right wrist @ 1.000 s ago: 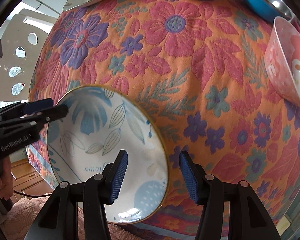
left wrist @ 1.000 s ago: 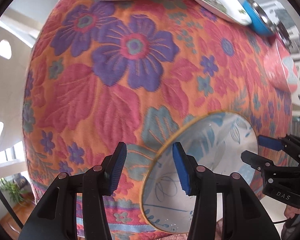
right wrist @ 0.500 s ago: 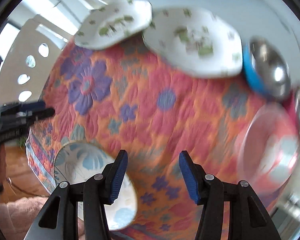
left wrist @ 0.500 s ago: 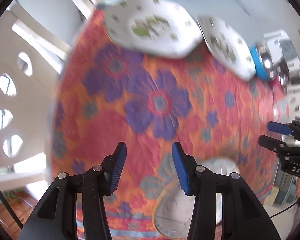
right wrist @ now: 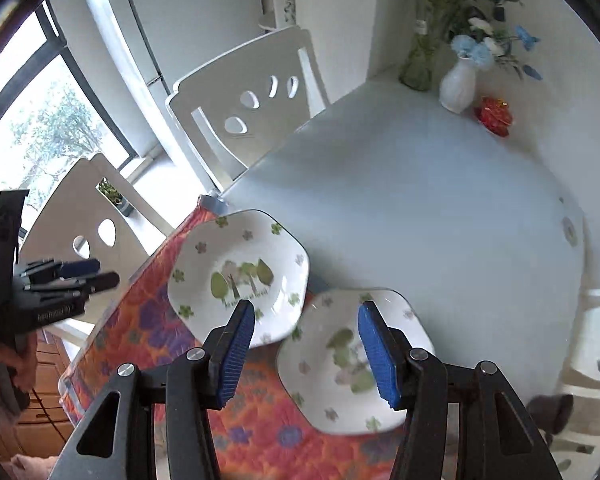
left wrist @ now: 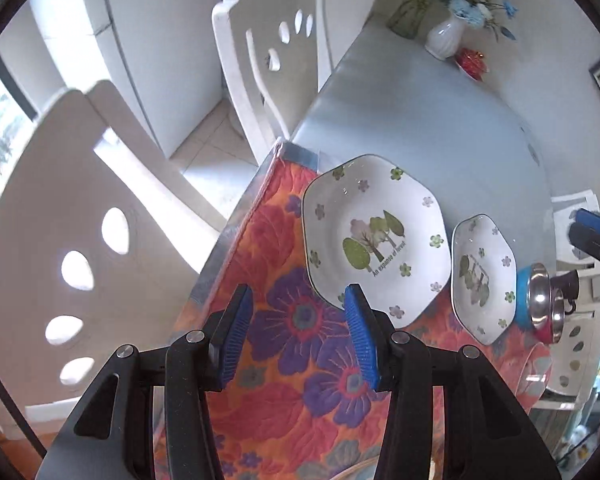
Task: Organize plates and bowls
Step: 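Grasp the rim of the hexagonal forest-print plate with both grippers, then lift the hexagonal plate with both grippers and carry it over the tablecloth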
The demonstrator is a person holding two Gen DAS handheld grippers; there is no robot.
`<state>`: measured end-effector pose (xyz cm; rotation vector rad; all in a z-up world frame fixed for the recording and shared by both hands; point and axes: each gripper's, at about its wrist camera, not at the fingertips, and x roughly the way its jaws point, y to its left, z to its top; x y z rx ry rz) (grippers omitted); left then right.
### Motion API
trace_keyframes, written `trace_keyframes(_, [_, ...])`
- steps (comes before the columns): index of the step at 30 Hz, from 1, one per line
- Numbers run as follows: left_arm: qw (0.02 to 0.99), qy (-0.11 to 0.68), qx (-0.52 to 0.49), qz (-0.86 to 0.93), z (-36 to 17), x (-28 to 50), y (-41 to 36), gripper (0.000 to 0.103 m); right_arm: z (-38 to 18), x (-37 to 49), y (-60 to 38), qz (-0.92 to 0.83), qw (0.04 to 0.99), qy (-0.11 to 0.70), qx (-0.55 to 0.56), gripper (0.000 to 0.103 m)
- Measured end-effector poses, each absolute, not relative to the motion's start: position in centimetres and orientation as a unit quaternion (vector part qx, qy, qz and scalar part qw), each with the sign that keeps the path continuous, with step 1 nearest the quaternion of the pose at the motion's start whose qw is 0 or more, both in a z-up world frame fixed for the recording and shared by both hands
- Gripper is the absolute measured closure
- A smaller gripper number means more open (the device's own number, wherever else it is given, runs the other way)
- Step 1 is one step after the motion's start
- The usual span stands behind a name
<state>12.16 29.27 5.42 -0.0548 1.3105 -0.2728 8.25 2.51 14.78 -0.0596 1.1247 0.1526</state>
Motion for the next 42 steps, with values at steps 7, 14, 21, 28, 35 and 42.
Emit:
trace_keyframes(7, [0.756,0.642,-0.053,-0.115,-0.2,13.1,28.1,0.059,6.1,13.1,3.6,0.069,0.84,0.538,-0.012,0.05])
trace_keyframes(14, [0.747,0.651,-0.055,-0.12,-3.3,14.5,26.1,0.059,0.1,15.5,3.0,0.065,0.835,0.547,0.021,0.05])
trace_keyframes(21, [0.744,0.653,-0.051,-0.133,-4.9,15.0,24.6,0.059,-2.8,16.5,2.1,0.067,0.827,0.555,0.061,0.046])
trace_keyframes(28, [0.745,0.651,-0.045,-0.14,-5.6,15.5,23.6,0.059,-4.4,16.9,3.0,0.092,0.819,0.562,0.068,0.046])
trace_keyframes(35, [0.747,0.645,-0.039,-0.153,-5.9,16.2,22.9,0.059,-4.9,17.4,4.4,0.107,0.819,0.562,0.055,0.048])
trace_keyframes(42, [0.749,0.642,-0.024,-0.165,-5.7,16.4,21.5,0.059,-3.8,17.2,4.1,0.131,0.823,0.55,0.058,0.054])
